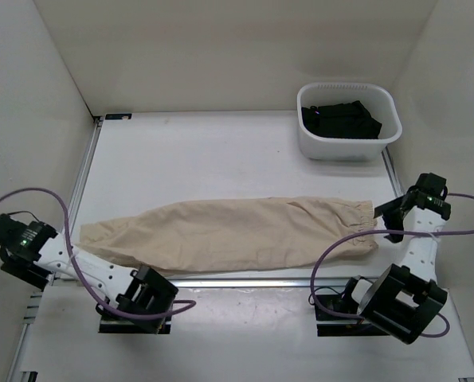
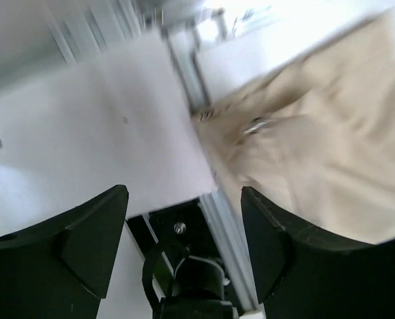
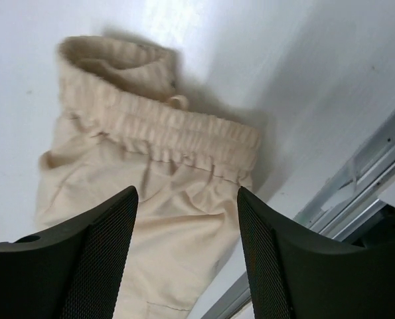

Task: Fold and stack the trousers
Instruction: Fold the trousers

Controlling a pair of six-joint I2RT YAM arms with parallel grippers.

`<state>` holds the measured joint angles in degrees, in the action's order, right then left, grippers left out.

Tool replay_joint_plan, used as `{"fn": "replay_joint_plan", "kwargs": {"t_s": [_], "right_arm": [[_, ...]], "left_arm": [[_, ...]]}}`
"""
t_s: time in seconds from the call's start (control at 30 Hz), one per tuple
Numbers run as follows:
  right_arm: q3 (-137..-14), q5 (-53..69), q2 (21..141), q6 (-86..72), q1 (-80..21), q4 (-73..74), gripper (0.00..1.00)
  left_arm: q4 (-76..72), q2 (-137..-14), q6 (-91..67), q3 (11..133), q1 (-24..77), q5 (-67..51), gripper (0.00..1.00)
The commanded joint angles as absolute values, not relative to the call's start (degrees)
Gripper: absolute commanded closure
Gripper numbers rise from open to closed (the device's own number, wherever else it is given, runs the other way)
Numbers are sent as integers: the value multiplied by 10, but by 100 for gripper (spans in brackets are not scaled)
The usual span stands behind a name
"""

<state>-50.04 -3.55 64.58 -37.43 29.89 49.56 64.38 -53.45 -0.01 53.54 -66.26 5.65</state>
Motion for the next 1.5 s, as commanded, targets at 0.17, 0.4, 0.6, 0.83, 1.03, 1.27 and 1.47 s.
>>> {"fn": "replay_joint_plan", "kwargs": {"t_s": [0.17,0.4,0.6,0.83,1.03,1.27,1.47], "right_arm": [[-531,-24,633,-360,147,459,39],[-526,-75,705,-403,-33,424,44],[-526,-81,764,-429,-115,396,48],[-518,-86,770,-440,-142,402,48],[-498,-86,770,-446,-142,396,48],[-509,-91,770,-440,-142,407,48],[-525,-86,792,-440,-142,407,48]], "left_arm": [[671,-552,0,626,-665,-118,21],[507,-590,0,476,-618,-137,22],[389,-595,0,371,-499,-77,21],[527,-543,0,332,-483,28,43],[557,-526,0,224,-483,147,53],[755,-526,0,449,-483,16,28],[750,-547,0,627,-483,-47,22]]}}
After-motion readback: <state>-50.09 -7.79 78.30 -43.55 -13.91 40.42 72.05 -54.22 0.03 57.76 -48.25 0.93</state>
